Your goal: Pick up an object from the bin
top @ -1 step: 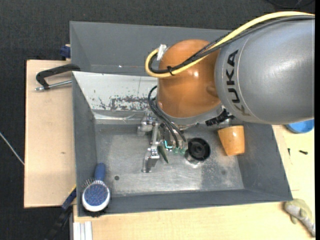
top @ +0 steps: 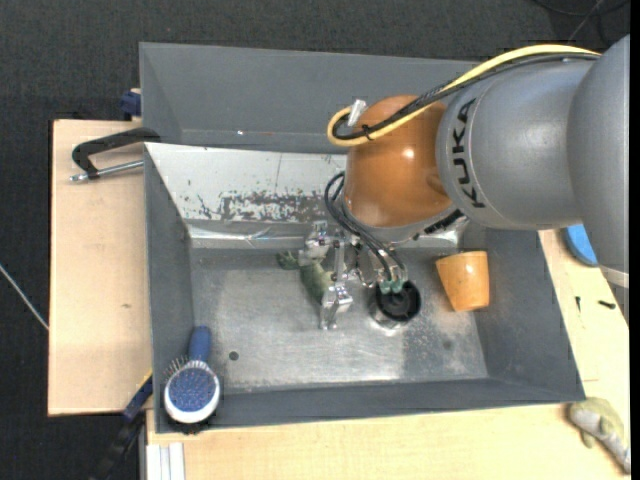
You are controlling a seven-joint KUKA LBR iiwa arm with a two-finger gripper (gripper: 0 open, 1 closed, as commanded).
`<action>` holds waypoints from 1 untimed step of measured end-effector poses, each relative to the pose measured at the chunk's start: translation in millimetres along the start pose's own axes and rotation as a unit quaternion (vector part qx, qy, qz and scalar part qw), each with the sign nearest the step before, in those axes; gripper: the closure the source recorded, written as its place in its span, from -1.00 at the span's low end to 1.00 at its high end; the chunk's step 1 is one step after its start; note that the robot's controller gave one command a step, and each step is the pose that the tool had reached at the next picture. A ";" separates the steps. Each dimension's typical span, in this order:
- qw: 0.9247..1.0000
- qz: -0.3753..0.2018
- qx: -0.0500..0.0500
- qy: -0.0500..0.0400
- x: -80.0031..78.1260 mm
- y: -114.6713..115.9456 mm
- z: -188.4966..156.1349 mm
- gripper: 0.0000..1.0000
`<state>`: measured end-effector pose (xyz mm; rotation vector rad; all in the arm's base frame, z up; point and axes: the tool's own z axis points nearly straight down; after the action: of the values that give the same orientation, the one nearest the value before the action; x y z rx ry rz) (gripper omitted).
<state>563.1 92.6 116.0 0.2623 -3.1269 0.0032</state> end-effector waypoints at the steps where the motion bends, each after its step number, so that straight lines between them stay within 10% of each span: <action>1: 1.000 0.012 -0.004 -0.006 -27.8 -52.6 44.6 -1.00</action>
Offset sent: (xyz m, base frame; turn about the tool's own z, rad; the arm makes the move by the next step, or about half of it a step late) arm 0.0327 -0.0474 -0.0460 0.0177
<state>599.1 45.3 71.4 0.2262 -3.1411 -0.0098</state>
